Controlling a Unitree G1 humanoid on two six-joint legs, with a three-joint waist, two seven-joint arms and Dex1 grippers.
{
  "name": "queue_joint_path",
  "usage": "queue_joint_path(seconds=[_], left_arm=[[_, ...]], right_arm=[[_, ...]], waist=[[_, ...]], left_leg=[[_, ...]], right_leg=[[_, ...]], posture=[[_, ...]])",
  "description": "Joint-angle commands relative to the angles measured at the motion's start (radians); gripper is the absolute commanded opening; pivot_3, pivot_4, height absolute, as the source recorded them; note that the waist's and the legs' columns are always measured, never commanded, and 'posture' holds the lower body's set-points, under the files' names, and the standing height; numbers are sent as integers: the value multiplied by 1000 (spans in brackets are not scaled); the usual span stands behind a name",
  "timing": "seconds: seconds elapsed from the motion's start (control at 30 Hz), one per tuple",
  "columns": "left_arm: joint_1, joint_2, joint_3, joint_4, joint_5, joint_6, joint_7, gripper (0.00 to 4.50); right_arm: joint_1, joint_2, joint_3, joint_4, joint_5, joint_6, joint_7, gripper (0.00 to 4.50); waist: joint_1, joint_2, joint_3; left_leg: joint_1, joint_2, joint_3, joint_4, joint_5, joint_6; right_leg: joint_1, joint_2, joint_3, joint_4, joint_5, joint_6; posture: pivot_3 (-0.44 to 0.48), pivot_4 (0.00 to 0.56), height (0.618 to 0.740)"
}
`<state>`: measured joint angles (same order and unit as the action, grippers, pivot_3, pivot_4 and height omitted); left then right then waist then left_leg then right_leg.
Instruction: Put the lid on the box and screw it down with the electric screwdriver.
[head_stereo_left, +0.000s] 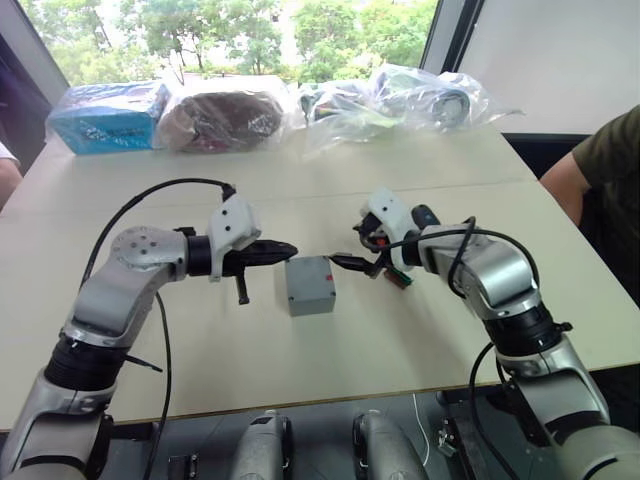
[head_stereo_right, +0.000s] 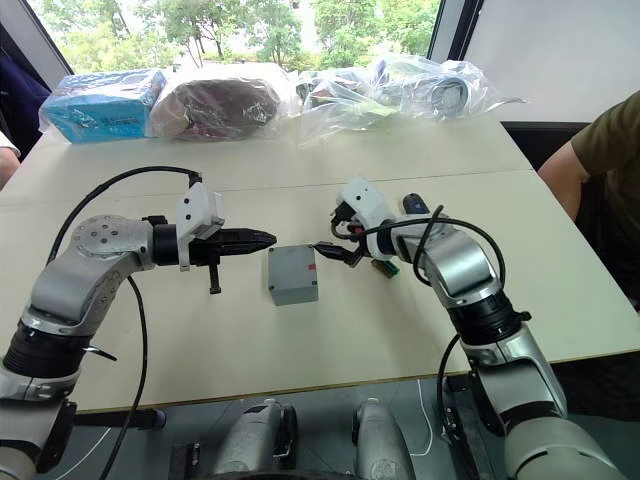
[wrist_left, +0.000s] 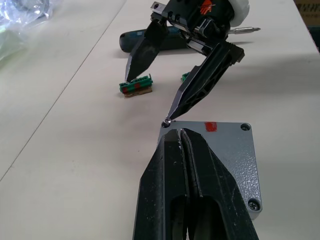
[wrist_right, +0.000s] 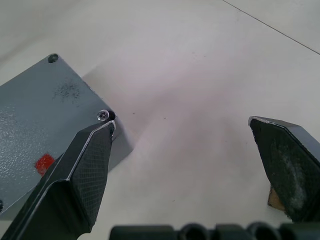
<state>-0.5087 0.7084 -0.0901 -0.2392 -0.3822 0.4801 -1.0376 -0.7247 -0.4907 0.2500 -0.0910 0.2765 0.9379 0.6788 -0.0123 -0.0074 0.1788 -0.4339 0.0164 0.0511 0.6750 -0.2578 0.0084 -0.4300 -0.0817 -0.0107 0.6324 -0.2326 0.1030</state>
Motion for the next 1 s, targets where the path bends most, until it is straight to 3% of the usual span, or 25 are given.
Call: queue_joint_path(seconds=[0.03,0.33,0.63,1.0], left_arm=[[-10,13,25,-34,-8,2,6,0],[5,17,20,-22,3,-8,-2,0],[55,47,10,-15,19,-22,-14,0],[60,-18,-32,37,54,-53,10,0]], right_arm=[[-50,-8,-30,-11,2,-14,13,4487],[-50,10,-85,-54,56,48,4,4487],[102,72,-99,-218,82,-16,-52,4487],[170,104,-70,-168,27,-125,-104,4487]], waist=[[0,0,0],[1,0,0],[1,0,0],[1,0,0]], left_leg=[[0,0,0,0,0,0],[0,0,0,0,0,0],[0,0,0,0,0,0],[0,0,0,0,0,0]], right_leg=[[0,0,0,0,0,0],[0,0,0,0,0,0],[0,0,0,0,0,0],[1,0,0,0,0,0]], posture=[[0,150,740],[0,150,740],[0,150,740],[0,150,740]])
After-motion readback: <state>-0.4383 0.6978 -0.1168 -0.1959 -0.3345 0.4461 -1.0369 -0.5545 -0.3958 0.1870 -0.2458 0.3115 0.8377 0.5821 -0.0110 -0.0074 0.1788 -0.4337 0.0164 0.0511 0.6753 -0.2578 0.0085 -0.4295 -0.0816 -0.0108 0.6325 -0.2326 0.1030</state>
